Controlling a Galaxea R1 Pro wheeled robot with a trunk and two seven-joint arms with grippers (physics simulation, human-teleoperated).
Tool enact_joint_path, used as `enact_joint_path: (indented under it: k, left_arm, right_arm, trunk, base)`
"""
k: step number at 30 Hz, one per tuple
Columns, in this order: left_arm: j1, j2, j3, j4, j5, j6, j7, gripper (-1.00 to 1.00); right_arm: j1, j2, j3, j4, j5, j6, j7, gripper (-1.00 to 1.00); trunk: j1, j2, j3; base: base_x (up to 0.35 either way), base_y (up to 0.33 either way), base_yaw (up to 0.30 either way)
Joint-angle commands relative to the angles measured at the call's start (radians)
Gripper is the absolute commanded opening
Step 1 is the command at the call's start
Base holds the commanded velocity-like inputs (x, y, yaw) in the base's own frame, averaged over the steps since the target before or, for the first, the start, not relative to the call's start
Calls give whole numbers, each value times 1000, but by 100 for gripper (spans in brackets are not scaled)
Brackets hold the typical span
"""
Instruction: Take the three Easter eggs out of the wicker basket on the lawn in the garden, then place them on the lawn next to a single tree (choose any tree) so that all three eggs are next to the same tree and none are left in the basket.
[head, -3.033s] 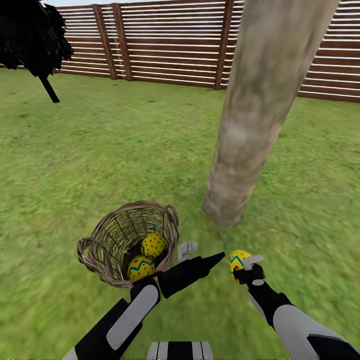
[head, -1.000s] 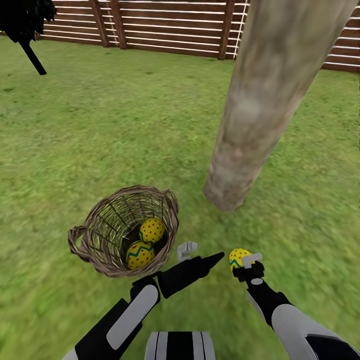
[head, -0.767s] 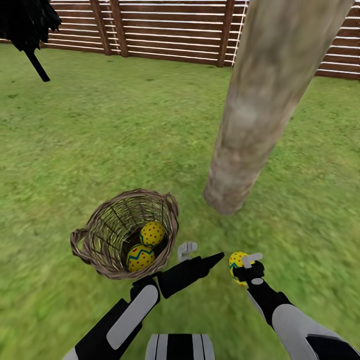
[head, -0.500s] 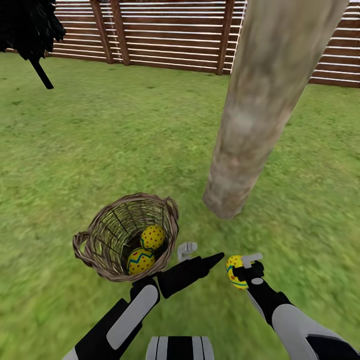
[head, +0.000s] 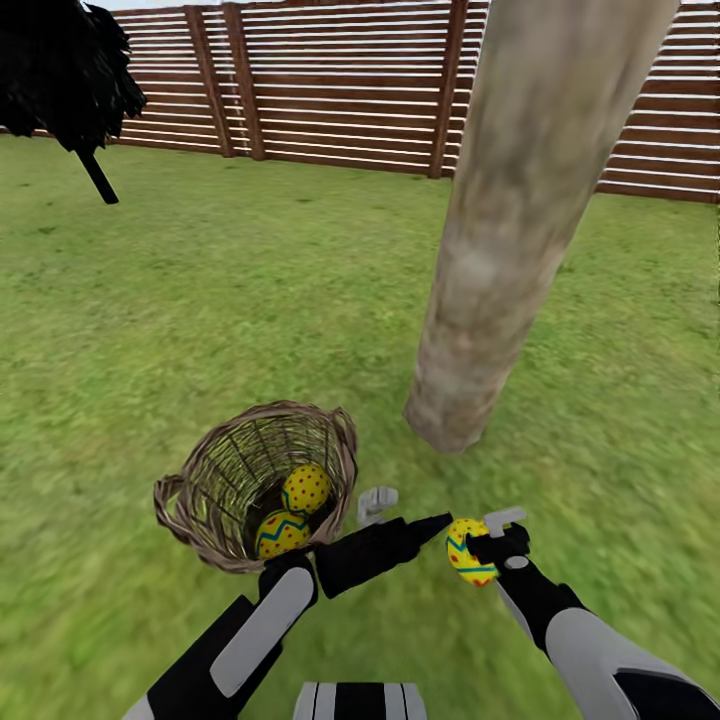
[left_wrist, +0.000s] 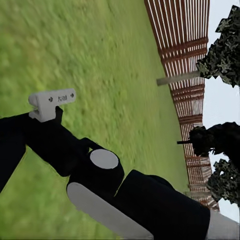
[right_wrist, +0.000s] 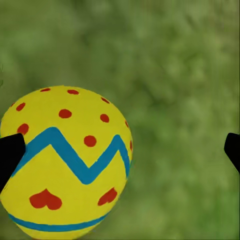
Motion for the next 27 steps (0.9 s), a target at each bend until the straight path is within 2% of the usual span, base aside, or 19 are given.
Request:
enact_joint_path:
  k: [1, 2, 5, 6, 7, 8, 9, 11, 13, 21, 27]
  left_arm:
    - [0, 4, 4, 0, 5, 7, -1, 100]
    - [0, 8, 12, 0, 5, 8, -1, 100]
    - [-4, 14, 43, 0, 5, 34, 0, 100]
    - [-4, 12, 58, -1, 4, 95, 0, 100]
    - [-5, 11, 95, -6, 3, 154, 0, 100]
    - [-5, 11, 137, -11, 3, 184, 0, 100]
    - [-5, 12, 162, -12, 3, 198, 0, 100]
    - [-5, 10, 170, -14, 3, 204, 0, 100]
    - [-5, 8, 173, -14, 3, 205, 0, 100]
    - [-5, 3, 173, -14, 3, 207, 0, 100]
    - [-5, 5, 174, -14, 5, 207, -1, 100]
  right_arm:
    - [-1, 1, -10, 1, 8, 0, 41, 100]
    - [-1, 1, -12, -1, 7, 11, 91, 100]
    - [-1, -6, -14, -50, 5, 113, 357, 100]
    - [-1, -20, -15, -93, 4, 145, 504, 100]
    - [-1, -47, -16, -130, 3, 180, 656, 100]
    - [-1, -75, -20, -150, -3, 214, 785, 100]
    - [-1, -94, -46, -161, -14, 233, 886, 100]
    - [-1, -101, -93, -166, -18, 239, 930, 100]
    - [-1, -103, -111, -167, -19, 241, 941, 100]
    - [-1, -103, -117, -167, -19, 241, 947, 100]
    - [-1, -103, -117, -167, -19, 241, 947, 100]
  trunk:
    - [-1, 0, 3]
    - [-1, 0, 7]
    - [-2, 1, 19]
    - [-3, 1, 23]
    - [-3, 1, 27]
    - [-4, 2, 30]
    - [-4, 2, 34]
    - [-5, 2, 42]
    - [-6, 3, 50]
    - [-10, 5, 81]
    - [-12, 6, 104]
  base:
    - [0, 0, 0]
    - [0, 0, 0]
    - [0, 0, 0]
    - [0, 0, 0]
    - [0, 0, 0]
    - [0, 0, 0]
    - [0, 0, 0]
    - [0, 0, 0]
    - [0, 0, 0]
    - [-21, 2, 0]
    - [-271, 85, 0]
